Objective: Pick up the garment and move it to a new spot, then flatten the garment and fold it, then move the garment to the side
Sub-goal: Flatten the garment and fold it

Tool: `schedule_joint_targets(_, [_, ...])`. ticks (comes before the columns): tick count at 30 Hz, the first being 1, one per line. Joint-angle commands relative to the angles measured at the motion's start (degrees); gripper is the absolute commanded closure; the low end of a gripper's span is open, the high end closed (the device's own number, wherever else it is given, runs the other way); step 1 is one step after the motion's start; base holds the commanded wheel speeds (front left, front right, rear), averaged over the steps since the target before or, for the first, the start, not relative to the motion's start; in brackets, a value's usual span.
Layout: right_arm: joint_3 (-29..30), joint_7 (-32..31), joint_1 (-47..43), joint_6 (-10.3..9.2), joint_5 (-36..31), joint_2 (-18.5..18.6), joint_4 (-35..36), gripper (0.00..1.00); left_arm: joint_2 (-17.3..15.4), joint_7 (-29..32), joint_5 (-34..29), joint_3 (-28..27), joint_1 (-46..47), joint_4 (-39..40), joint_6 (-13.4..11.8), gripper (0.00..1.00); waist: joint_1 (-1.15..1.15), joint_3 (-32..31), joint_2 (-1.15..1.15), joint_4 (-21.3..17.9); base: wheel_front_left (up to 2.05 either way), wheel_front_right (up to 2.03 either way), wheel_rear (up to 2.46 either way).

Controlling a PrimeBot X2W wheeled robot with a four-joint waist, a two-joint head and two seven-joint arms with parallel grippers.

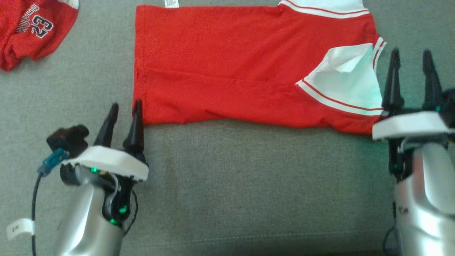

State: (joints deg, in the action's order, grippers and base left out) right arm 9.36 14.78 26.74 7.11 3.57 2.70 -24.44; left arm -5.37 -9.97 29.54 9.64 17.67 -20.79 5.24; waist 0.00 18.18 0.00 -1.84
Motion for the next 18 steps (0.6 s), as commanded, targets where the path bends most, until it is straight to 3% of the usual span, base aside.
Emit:
schedule_joint_targets(1, [-1.6,0.2,-1.5,0.37,0.8,0.2,2.7,0.00,-1.5,1.7,0.8,-1.8,-0.1,2.3,-1.0,0.00,0.00,-0.8,0.00,-0.1,0.00,0.00,0.00])
schedule_joint_targets(6, [-2.8,-0.4,-6.3,0.37,2.5,0.2,6.3,0.00,-1.6,7.7,2.3,-2.3,-2.3,2.3,-4.0,0.00,0.00,-1.8,0.00,-1.0,0.00,0.00,0.00])
schedule_joint_targets(18, [-4.4,-2.9,-12.1,0.37,5.0,0.2,12.2,0.00,-1.5,14.0,5.9,-3.9,-1.9,1.5,-7.0,0.00,0.00,-0.8,0.00,-4.2,0.00,0.00,0.00])
